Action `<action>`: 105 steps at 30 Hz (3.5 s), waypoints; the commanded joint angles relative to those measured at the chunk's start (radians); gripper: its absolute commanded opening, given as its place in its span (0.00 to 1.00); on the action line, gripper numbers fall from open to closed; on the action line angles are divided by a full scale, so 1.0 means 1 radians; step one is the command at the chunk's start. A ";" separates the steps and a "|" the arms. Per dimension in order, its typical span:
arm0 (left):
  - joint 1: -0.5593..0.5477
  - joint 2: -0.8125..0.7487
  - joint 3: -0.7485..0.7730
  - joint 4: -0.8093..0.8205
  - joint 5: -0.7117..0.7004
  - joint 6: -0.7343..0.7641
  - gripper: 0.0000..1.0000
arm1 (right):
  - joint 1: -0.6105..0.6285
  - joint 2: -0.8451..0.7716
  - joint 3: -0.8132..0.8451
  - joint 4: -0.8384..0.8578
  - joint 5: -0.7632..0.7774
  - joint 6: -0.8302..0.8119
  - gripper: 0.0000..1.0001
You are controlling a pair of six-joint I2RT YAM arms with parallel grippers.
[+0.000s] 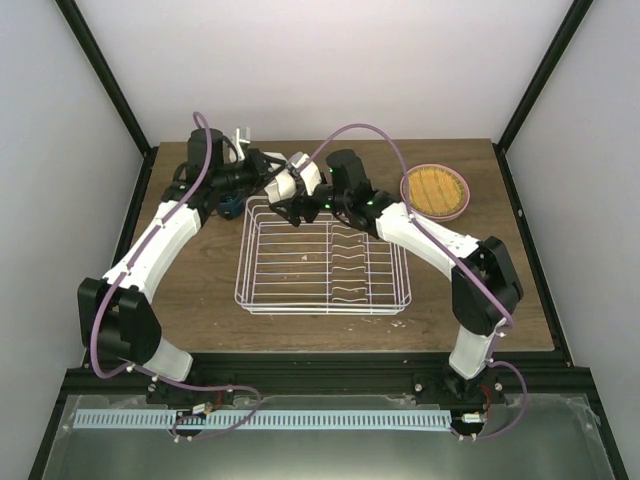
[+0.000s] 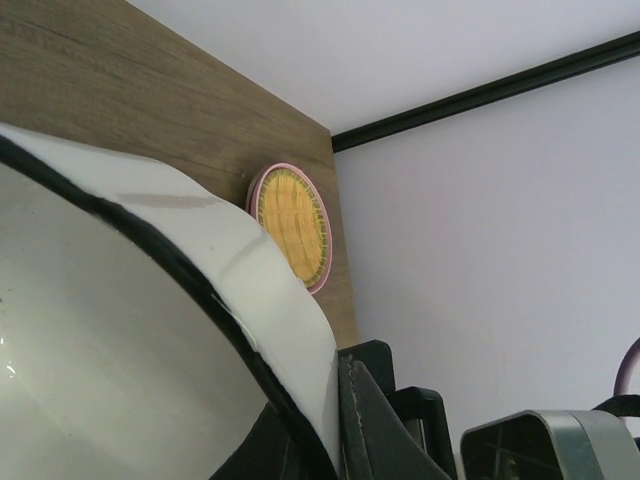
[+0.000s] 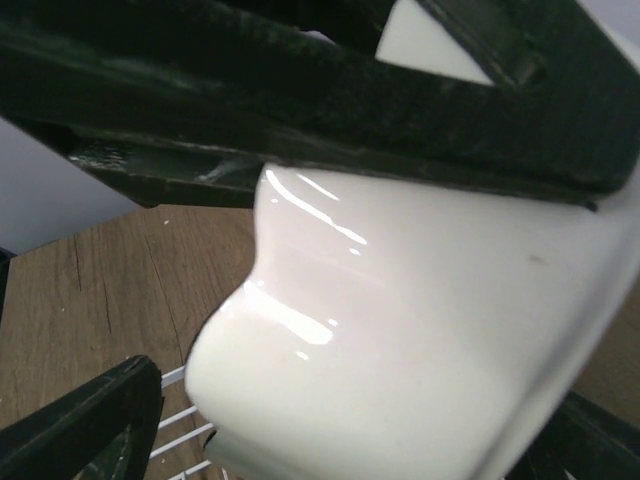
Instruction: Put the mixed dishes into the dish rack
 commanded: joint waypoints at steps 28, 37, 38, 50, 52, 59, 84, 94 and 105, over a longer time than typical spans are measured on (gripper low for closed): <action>-0.026 -0.033 -0.131 0.199 0.038 -0.071 0.02 | 0.010 0.070 0.065 0.017 -0.003 -0.042 0.53; -0.026 -0.033 -0.202 0.227 0.059 -0.079 0.16 | 0.010 0.063 0.051 -0.001 0.013 -0.059 0.50; -0.026 -0.033 -0.205 0.226 0.063 -0.079 0.17 | 0.010 0.062 0.050 -0.003 0.019 -0.060 0.49; -0.026 -0.035 -0.214 0.176 0.092 -0.058 0.23 | 0.010 0.057 0.028 -0.004 0.060 -0.059 0.47; -0.026 -0.036 -0.213 0.160 0.093 -0.050 0.24 | 0.010 0.056 0.025 -0.004 0.067 -0.061 0.46; -0.026 -0.040 -0.218 0.146 0.098 -0.045 0.25 | 0.010 0.053 0.011 0.001 0.071 -0.059 0.44; -0.024 -0.012 -0.140 -0.165 0.044 0.079 0.27 | 0.008 0.038 0.001 -0.025 0.141 -0.072 0.42; -0.021 -0.024 -0.135 -0.310 0.051 0.142 0.28 | 0.008 0.033 -0.006 -0.046 0.164 -0.080 0.40; 0.010 -0.093 -0.125 -0.502 0.072 0.251 0.29 | 0.008 -0.021 -0.068 -0.078 0.180 -0.106 0.39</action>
